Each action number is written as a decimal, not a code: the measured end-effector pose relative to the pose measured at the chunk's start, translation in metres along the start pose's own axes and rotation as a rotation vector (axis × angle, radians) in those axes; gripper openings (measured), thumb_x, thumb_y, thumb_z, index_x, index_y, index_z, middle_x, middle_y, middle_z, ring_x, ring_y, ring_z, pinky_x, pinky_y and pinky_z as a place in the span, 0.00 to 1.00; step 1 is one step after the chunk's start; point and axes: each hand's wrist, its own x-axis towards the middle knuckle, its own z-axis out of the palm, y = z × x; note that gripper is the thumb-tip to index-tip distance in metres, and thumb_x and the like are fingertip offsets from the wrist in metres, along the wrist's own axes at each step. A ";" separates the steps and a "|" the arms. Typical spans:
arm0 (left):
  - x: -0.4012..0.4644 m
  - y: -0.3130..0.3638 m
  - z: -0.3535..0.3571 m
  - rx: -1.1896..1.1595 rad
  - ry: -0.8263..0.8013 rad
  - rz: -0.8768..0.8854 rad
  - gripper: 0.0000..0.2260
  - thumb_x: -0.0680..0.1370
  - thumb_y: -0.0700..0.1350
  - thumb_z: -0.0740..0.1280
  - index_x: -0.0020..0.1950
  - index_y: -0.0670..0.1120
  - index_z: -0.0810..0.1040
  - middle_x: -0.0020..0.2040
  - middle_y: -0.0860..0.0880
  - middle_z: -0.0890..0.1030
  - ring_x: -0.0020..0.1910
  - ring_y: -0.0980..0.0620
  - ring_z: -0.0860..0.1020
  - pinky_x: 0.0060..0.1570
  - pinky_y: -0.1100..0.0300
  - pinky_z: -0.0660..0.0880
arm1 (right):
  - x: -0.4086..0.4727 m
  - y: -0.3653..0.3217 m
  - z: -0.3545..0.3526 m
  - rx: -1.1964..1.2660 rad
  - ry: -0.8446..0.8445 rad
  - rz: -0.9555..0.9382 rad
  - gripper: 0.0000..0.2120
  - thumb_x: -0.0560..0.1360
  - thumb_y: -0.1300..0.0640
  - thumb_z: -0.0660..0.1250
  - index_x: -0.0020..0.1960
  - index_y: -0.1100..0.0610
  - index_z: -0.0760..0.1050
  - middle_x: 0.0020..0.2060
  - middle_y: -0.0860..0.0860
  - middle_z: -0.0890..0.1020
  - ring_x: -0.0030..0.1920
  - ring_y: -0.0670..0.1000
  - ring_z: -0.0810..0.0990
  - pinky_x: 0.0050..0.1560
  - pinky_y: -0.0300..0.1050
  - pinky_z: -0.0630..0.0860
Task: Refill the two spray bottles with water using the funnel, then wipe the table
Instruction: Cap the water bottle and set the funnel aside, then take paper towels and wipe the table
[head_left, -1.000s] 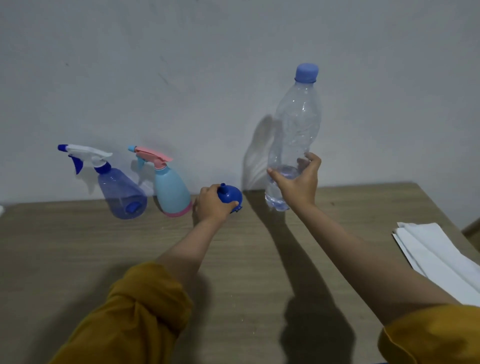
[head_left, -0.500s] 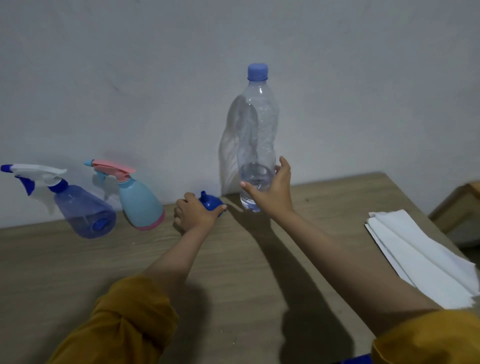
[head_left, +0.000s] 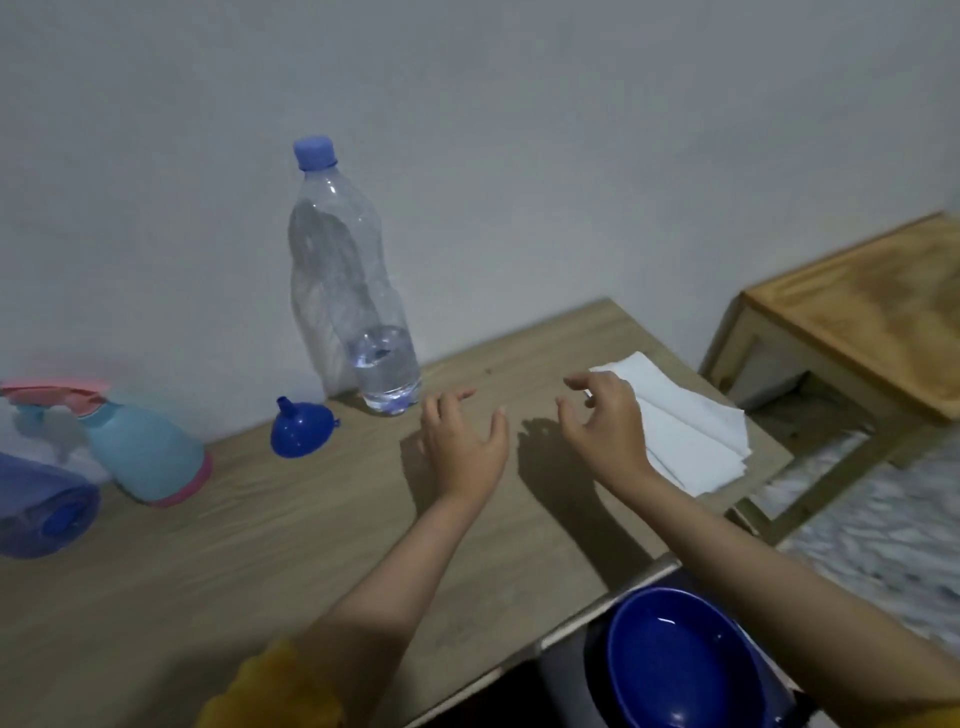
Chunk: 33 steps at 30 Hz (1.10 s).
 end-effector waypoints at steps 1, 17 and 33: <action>-0.002 0.007 0.009 0.003 -0.065 0.024 0.15 0.71 0.51 0.71 0.55 0.49 0.76 0.56 0.50 0.75 0.57 0.49 0.77 0.55 0.53 0.67 | 0.000 0.011 -0.015 -0.031 0.030 0.034 0.08 0.71 0.61 0.70 0.50 0.61 0.80 0.47 0.55 0.83 0.47 0.59 0.79 0.50 0.55 0.76; 0.013 0.103 0.161 0.245 -0.756 0.345 0.17 0.79 0.53 0.61 0.68 0.55 0.71 0.67 0.54 0.73 0.70 0.47 0.65 0.65 0.50 0.61 | 0.007 0.149 -0.119 -0.182 -0.104 0.483 0.13 0.77 0.55 0.65 0.58 0.60 0.77 0.49 0.55 0.81 0.47 0.52 0.76 0.46 0.44 0.70; 0.044 0.110 0.177 0.519 -0.738 0.486 0.08 0.74 0.43 0.66 0.50 0.54 0.79 0.50 0.54 0.80 0.55 0.49 0.75 0.53 0.54 0.59 | 0.026 0.151 -0.119 -0.240 -0.223 0.510 0.09 0.75 0.55 0.67 0.39 0.56 0.70 0.36 0.49 0.74 0.40 0.51 0.74 0.38 0.46 0.72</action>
